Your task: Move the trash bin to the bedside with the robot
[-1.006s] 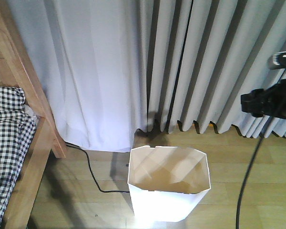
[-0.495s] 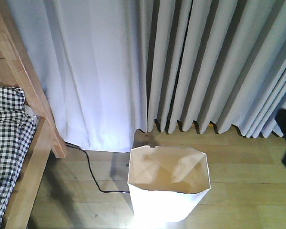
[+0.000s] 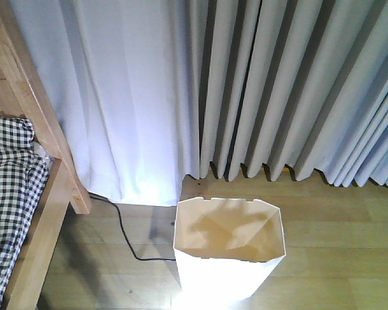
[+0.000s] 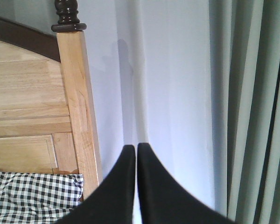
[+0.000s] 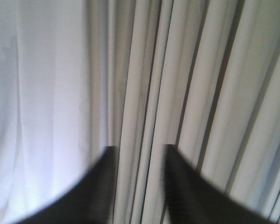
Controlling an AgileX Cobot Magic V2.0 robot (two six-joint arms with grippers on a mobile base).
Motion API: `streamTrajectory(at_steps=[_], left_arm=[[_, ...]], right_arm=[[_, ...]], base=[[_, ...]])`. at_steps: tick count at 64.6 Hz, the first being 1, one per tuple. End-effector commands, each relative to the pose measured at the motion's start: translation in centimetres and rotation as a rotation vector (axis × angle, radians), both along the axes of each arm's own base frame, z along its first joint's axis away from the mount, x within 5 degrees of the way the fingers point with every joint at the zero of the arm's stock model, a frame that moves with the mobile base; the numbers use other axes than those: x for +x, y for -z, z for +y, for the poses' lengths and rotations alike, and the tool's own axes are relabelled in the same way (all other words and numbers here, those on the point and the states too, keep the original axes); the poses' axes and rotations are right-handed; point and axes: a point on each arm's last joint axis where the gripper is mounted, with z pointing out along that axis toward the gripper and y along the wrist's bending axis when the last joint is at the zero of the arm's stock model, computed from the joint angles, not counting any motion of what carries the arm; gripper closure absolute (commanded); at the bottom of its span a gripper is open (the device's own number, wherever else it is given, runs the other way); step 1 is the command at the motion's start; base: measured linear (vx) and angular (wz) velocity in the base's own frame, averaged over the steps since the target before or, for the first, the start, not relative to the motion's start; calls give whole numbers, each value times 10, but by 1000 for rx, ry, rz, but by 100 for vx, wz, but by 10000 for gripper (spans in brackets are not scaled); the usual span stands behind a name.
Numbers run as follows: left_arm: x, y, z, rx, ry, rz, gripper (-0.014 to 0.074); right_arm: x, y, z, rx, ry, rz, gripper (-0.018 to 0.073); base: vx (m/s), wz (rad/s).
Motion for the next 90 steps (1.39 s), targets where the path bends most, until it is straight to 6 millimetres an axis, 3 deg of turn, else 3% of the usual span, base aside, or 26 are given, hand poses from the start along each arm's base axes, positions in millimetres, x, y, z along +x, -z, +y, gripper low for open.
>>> streamTrajectory(at_steps=[1, 44, 55, 64, 71, 84, 90], left_arm=[[0, -3, -1, -23, 9, -70, 603], [0, -3, -1, -23, 9, -70, 603], [0, -3, -1, -23, 9, -70, 603], [0, -3, -1, -23, 9, -70, 603], [0, -3, -1, -23, 9, -70, 603], [0, -3, -1, -23, 9, -70, 603], [0, -3, -1, -23, 9, -70, 603]], right_arm=[[0, -11, -3, 17, 28, -51, 574], [0, -9, -1, 15, 8, -28, 567], [-4, 4, -4, 15, 52, -44, 567], [-14, 28, -12, 20, 148, -100, 567], [-8, 44, -18, -1, 201, -100, 567], [-2, 68, -15, -44, 128, -173, 567], [-2, 69, -16, -32, 132, -153, 567]], base=[[0, 0], [0, 0], [0, 0], [0, 0], [0, 0], [0, 0], [0, 0]])
